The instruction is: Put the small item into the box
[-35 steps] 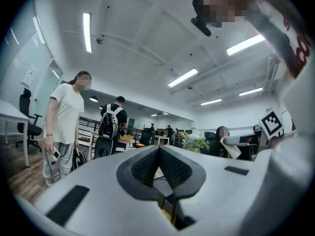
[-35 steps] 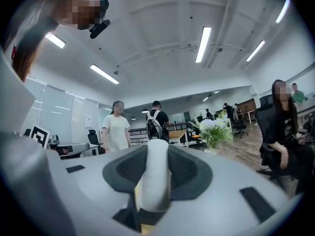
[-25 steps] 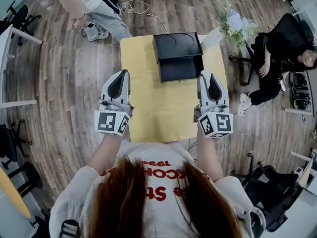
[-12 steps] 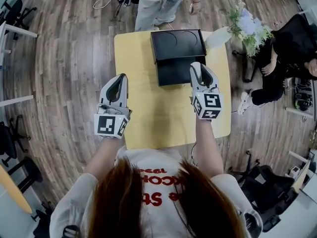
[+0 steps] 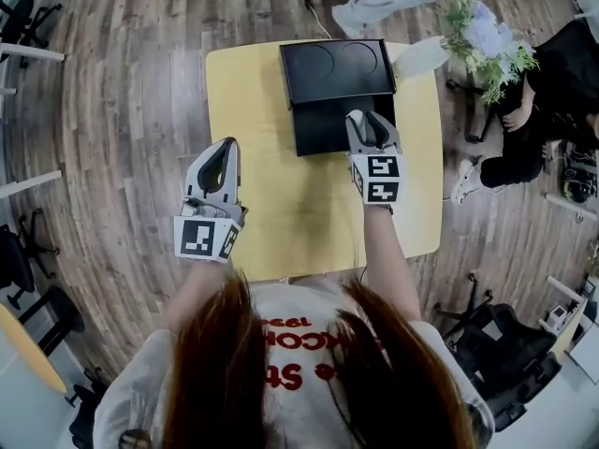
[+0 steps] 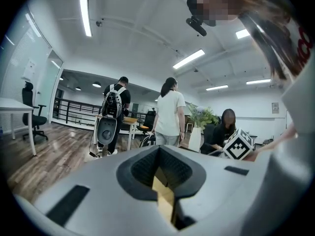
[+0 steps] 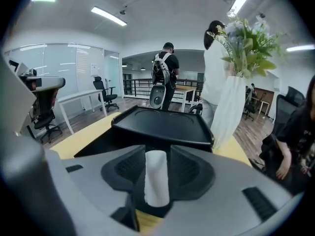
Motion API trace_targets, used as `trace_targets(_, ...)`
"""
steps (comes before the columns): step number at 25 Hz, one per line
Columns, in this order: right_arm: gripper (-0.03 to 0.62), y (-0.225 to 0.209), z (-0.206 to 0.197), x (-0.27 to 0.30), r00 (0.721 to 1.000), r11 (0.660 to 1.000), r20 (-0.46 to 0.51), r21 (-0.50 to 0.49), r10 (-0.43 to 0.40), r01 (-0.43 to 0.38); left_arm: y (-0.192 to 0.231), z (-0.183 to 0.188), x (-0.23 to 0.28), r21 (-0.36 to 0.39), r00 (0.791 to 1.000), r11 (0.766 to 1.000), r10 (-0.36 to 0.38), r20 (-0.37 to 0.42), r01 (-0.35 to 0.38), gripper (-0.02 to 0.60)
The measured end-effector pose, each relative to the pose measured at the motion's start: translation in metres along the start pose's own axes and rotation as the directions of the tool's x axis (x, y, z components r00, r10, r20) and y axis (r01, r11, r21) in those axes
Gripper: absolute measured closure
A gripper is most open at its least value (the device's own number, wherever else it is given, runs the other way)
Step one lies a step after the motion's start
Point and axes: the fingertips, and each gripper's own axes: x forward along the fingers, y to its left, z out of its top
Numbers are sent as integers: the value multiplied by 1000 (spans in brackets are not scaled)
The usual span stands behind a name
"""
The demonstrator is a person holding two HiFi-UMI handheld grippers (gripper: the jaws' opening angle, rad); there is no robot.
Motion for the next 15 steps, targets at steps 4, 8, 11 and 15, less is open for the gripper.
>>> trace_targets(4,472,-1,4,-7,999,1000,33,16,7,-7,-3,-1,-1,-2,1000,1000,1,-1,-1,574)
trace_targets(8,549,-7,23,-23,992,999,123,40,-11,6,-8,4,4,-1,1000,1000,-1,19,1,574)
trace_targets(11,579,-10,40,-40,981,998,195,60,-21,9,-14,11,7,-1,999,1000,-6,38,6,574)
trace_targets(15,586,-11,62,-66,960,996,277,92,-28,2,-19,24,7,7,998,1000,-13,64,12,574)
